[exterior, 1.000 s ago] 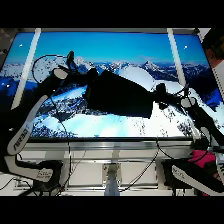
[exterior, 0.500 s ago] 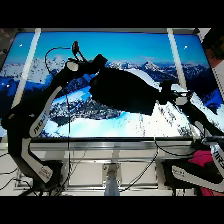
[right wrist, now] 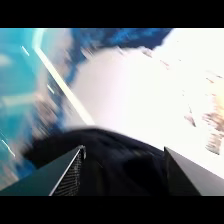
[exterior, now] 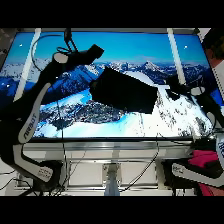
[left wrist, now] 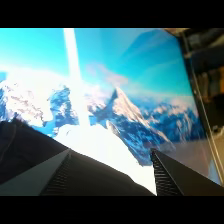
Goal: Fold the clothes and pants, and hang the long-sleeved shirts on hangers.
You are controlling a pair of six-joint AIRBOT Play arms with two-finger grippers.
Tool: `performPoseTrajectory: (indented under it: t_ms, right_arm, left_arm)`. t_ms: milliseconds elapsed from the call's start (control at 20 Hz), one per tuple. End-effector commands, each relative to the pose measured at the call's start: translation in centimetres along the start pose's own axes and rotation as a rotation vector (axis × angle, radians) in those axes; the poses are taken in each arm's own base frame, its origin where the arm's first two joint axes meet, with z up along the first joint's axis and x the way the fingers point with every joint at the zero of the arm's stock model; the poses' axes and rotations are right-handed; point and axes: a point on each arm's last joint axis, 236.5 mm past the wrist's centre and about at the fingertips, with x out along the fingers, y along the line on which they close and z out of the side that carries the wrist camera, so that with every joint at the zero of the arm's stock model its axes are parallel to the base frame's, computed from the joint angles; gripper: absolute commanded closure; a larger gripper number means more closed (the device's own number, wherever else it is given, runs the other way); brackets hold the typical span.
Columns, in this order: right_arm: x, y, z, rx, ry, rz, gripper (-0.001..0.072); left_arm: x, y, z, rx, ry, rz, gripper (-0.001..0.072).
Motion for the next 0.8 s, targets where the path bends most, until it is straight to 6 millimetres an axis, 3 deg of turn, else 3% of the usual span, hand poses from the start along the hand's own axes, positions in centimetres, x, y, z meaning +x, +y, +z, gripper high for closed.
performPoseTrajectory:
  t_ms: [0, 150, 250, 500, 750]
  right_arm:
    - [-3.6, -3.1, -5.7, -0.29, 0.423, -0.012, 0.0024]
    - [-3.8, -4.1, -8.3, -0.349, 0.601, 0.005, 0.0015]
    - [-2.5, -4.8, -8.9, -0.368, 0.638, -0.013, 0.0014]
    - [1.2, -5.5, -8.6, -0.395, 0.685, -0.025, 0.0014]
    - [3.0, -6.6, -9.1, -0.352, 0.751, -0.026, 0.0027]
  left_arm:
    - [-5.7, -6.2, 0.7, 0.25, 0.06, -0.125, 0.0162]
    - [-9.9, -11.4, 2.6, 0.336, -0.003, -0.182, 0.0162]
    - [-11.8, -13.1, 3.4, 0.376, -0.034, -0.189, 0.0162]
    - [-13.0, -14.4, 2.5, 0.4, -0.004, -0.215, 0.0162]
    - [-13.0, -14.8, 1.4, 0.405, 0.035, -0.234, 0.0162]
